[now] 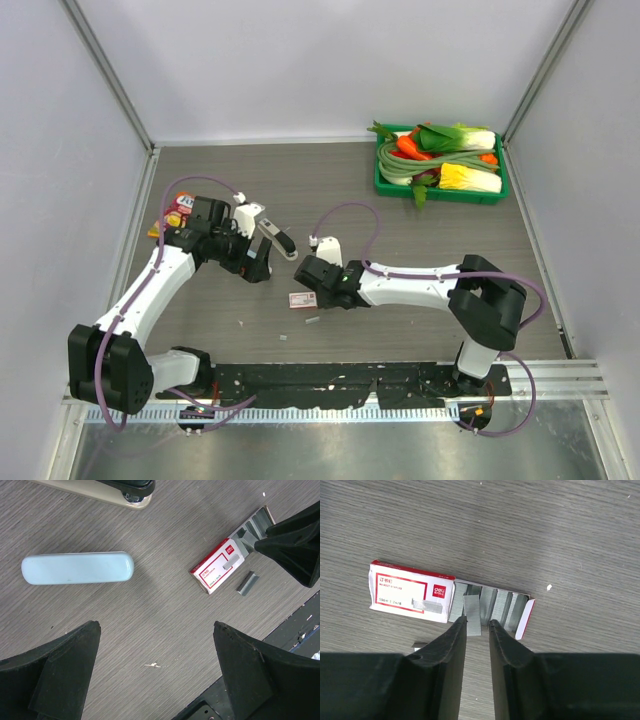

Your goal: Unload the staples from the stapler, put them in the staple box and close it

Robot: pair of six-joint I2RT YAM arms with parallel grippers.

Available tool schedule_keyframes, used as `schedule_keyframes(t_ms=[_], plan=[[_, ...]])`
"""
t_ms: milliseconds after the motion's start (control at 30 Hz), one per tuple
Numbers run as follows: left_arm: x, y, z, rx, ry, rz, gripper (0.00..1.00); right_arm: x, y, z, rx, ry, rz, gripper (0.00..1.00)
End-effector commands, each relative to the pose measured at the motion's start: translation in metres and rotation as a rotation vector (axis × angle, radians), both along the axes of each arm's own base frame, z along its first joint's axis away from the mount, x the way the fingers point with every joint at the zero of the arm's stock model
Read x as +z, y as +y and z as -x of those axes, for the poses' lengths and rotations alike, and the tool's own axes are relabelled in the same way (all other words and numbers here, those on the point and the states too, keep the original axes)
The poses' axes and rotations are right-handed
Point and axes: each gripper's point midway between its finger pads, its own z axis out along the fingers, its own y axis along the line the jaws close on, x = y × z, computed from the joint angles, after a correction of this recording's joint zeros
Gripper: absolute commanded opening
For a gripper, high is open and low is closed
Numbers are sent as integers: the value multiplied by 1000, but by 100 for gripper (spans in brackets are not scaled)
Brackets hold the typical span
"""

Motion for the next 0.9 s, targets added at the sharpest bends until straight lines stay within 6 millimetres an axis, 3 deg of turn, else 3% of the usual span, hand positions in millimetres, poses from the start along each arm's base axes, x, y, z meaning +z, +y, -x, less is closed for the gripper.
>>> schedule_keyframes(t_ms=[0,267,867], plan=[[9,-4,0,-10,-22,30,99,15,15,-12,6,-45,-41,32],[9,-4,0,-9,-23,32,99,12,20,-11,30,-36,-35,36],[10,-3,0,-10,-24,31,99,3,18,-13,40,-18,1,31]])
